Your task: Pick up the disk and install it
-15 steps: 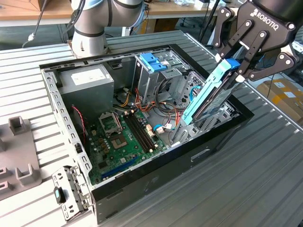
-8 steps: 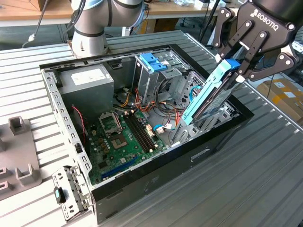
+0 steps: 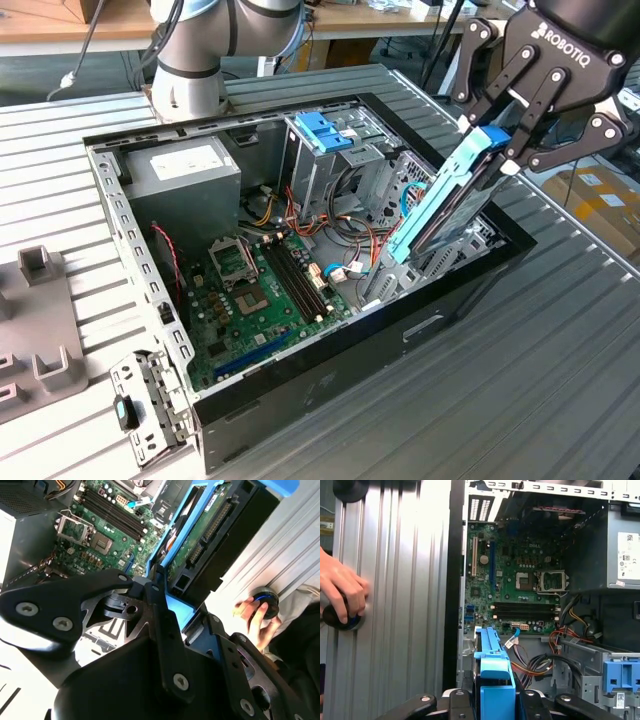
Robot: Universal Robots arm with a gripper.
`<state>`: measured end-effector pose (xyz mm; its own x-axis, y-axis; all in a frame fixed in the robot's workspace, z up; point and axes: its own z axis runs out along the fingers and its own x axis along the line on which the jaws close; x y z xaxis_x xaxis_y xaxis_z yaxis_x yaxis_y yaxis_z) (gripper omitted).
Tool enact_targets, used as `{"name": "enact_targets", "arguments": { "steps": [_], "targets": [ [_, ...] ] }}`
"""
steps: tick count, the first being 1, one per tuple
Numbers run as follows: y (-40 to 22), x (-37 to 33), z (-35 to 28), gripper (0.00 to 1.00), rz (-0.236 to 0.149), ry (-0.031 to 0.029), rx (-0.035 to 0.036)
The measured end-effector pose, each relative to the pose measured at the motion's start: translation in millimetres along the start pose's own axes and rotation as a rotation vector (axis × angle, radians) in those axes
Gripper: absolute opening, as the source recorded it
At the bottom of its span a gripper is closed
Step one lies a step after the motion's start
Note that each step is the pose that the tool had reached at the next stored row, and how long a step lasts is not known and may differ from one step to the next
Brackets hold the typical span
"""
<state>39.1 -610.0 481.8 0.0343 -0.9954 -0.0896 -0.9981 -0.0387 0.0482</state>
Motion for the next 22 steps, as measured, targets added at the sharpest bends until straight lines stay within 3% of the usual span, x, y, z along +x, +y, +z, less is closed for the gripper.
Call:
{"name": "enact_targets", "arguments": {
  "steps": [8, 13, 22],
  "targets": [
    [-10.3, -0.2, 3.0, 0.37, 0.000, -0.0001, -0.0005],
    [-16.7, -6.8, 4.3, 0.37, -0.003, 0.0001, -0.0007],
    [-30.0, -12.4, 7.9, 0.37, -0.005, 0.0002, -0.0023]
  ]
}}
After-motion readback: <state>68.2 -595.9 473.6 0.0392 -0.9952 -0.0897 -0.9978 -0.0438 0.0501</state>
